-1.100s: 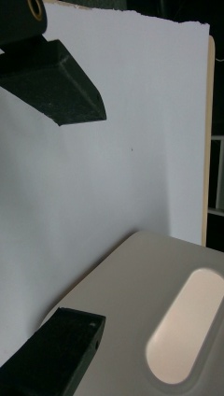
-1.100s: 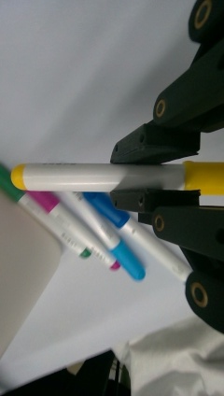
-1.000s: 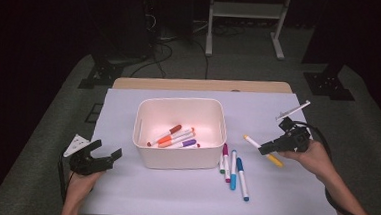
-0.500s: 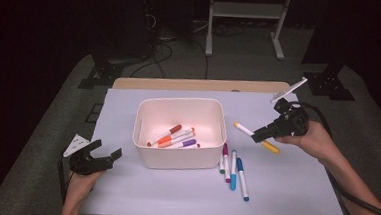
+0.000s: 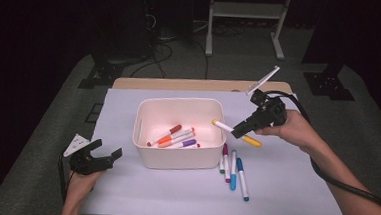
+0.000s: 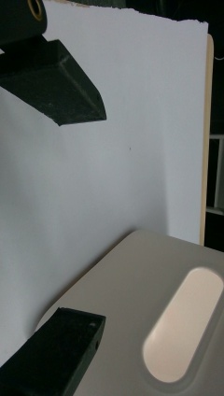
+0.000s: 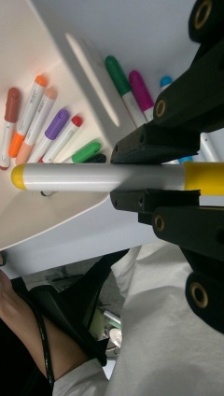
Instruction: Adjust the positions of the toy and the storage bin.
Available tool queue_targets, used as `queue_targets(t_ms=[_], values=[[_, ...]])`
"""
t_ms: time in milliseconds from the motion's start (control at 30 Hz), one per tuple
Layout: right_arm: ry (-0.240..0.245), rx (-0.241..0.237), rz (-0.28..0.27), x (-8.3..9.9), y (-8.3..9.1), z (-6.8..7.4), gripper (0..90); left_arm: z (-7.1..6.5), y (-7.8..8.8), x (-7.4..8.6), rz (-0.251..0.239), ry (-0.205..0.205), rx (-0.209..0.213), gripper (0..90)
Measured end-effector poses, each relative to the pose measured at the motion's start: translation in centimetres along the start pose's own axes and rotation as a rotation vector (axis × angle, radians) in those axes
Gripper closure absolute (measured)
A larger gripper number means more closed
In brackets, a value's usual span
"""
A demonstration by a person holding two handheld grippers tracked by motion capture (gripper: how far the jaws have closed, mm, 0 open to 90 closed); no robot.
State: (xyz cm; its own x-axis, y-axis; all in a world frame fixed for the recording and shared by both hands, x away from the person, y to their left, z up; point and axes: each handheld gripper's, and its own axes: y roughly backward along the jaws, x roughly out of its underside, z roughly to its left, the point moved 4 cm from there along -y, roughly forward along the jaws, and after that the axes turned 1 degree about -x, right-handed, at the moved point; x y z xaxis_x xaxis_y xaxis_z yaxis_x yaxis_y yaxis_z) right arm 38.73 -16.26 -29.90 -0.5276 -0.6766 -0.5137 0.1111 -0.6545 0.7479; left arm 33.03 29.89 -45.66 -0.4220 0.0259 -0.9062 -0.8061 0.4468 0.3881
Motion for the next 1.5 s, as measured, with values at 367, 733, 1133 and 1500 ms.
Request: queue_targets(t_ms=[367,733,1133,1500], values=[[0.07,-0.023,0.063,-3.5,-2.3,1.0,75.4,0.1,0.0,0.0,0.002,0.0,0.001,2.5],[0.121,-0.055,0.11,-6.7,-5.7,1.1,75.4,0.1,0.2,0.0,-0.005,0.0,0.004,2.5],[0.145,-0.078,0.175,-8.9,-9.3,0.9,75.4,0.0,0.2,0.0,-0.007,-0.003,0.009,2.5],[0.157,-0.091,0.245,-9.4,-13.0,0.6,75.4,0.1,0.2,0.0,-0.005,-0.006,0.01,2.5]])
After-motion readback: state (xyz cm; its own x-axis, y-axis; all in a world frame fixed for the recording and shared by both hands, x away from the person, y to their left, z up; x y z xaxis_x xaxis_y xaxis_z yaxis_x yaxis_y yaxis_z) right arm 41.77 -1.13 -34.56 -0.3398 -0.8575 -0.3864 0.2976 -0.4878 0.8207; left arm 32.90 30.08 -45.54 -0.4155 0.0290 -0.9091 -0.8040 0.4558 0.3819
